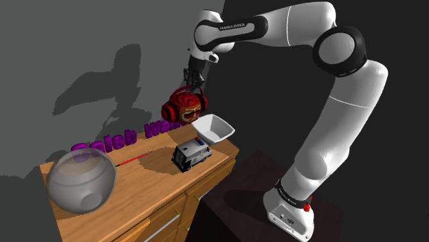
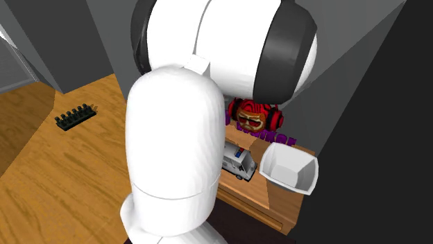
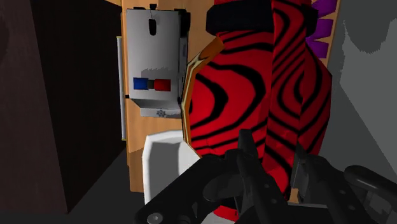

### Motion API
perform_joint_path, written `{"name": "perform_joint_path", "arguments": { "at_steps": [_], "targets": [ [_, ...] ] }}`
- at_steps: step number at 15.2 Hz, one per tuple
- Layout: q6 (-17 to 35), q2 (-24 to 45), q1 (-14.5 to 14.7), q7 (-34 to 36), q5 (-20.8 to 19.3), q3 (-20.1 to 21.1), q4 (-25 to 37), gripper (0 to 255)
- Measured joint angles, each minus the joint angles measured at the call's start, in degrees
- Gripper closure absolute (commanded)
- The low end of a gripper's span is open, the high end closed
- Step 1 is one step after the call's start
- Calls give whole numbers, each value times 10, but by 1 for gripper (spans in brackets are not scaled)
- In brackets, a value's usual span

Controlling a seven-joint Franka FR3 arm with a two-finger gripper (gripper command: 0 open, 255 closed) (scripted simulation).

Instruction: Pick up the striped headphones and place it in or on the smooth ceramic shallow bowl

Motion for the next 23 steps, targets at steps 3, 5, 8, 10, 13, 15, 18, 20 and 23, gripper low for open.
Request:
{"name": "perform_joint_path", "arguments": {
  "at_steps": [3, 5, 8, 10, 13, 15, 18, 20, 23],
  "targets": [
    [-5, -30, -27, -45, 12, -15, -26, 255],
    [-16, -42, -41, -69, 16, -25, -28, 255],
    [-21, -63, -63, -111, 23, -41, -47, 255],
    [-31, -66, -77, -136, 24, -53, -41, 255],
    [-43, -70, -98, -174, 26, -70, -35, 255],
    [-53, -75, -113, -202, 27, -83, -33, 255],
    [-69, -74, -131, -235, 28, -99, -19, 255],
    [-62, -75, -135, -244, 29, -102, -26, 255],
    [-46, -70, -136, -248, 29, -103, -38, 255]
  ]
}}
